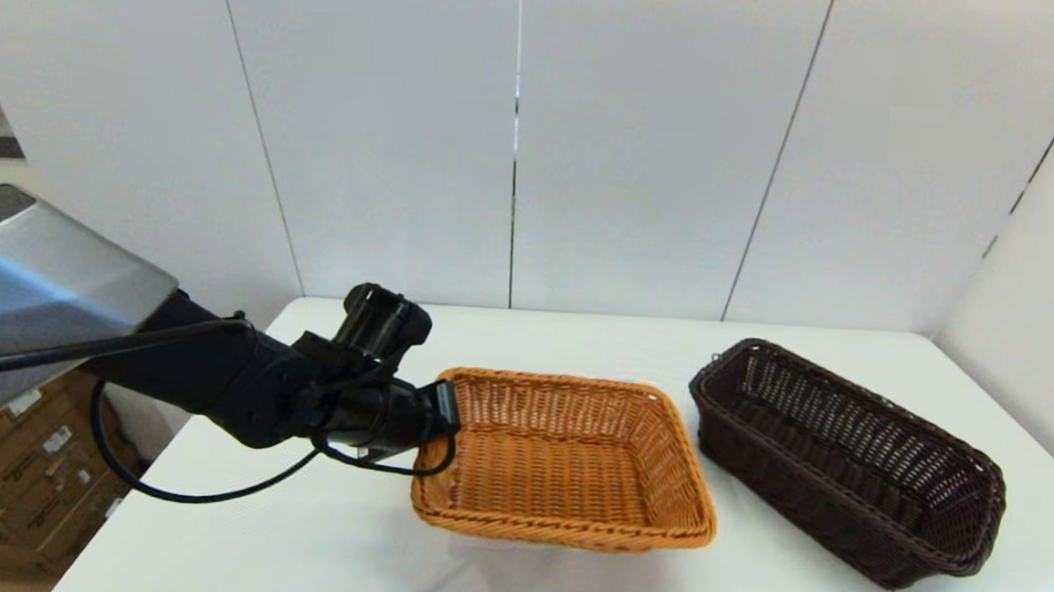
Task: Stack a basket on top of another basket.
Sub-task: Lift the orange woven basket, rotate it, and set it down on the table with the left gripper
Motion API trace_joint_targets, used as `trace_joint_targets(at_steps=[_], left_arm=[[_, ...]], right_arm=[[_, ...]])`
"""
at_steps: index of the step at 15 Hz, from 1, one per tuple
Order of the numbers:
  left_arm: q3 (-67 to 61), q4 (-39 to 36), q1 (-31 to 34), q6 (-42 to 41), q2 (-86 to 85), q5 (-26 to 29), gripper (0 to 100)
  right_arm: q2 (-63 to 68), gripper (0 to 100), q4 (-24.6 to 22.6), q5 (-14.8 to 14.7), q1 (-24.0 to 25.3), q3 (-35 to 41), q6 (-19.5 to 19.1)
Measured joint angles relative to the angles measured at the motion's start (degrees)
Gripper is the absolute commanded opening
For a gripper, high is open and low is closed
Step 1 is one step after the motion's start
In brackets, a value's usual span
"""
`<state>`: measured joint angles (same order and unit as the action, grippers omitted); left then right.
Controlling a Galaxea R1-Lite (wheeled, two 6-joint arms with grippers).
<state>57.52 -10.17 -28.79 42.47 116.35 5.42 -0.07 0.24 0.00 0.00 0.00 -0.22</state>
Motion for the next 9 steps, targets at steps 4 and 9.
trace_joint_targets(at_steps=[4,9], left_arm=[[0.0,-0.38,0.05,0.16,0.63,-0.06,0],[-0.1,-0.38,0.11,0.49,1.51,-0.06,0]], right_arm=[[0.0,100,0.0,0.0,0.0,0.0,0.0],[0.0,100,0.02,0.0,0.0,0.0,-0.02]])
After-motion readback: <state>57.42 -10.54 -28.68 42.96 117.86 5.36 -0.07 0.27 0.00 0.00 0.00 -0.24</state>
